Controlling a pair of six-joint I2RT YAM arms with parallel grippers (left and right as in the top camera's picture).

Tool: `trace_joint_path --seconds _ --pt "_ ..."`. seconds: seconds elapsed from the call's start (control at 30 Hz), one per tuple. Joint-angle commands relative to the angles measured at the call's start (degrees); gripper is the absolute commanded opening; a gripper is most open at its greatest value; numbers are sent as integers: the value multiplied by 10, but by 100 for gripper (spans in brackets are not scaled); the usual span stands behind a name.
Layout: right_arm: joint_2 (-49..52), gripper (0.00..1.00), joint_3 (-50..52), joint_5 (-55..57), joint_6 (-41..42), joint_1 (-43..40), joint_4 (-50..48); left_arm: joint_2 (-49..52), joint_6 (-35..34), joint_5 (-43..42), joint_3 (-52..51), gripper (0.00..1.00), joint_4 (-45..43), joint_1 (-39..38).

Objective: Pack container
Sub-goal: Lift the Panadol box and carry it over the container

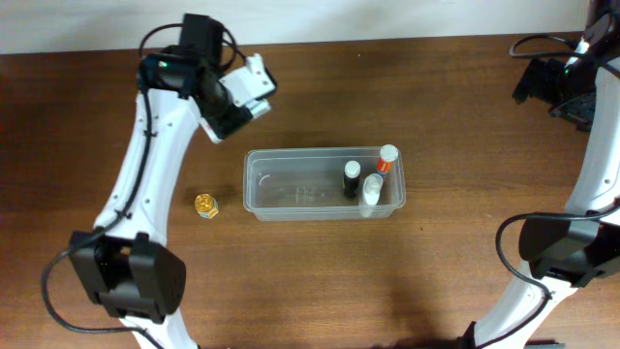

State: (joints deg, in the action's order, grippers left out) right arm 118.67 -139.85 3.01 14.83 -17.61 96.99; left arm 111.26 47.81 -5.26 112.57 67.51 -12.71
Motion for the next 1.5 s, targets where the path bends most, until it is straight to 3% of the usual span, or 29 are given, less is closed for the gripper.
trace_joint_path --seconds 0.0,0.33,0.77,1.47 --pt "-17 98 -5 7 0 0 3 -20 5 -36 12 47 8 -27" --pt "-17 98 -5 7 0 0 3 -19 36 -51 10 48 31 -85" --pt "-17 98 -5 7 0 0 3 -13 108 -85 -6 48 81 -90" --pt "-17 98 -5 7 0 0 3 -13 126 -87 -173 49 -58 -90"
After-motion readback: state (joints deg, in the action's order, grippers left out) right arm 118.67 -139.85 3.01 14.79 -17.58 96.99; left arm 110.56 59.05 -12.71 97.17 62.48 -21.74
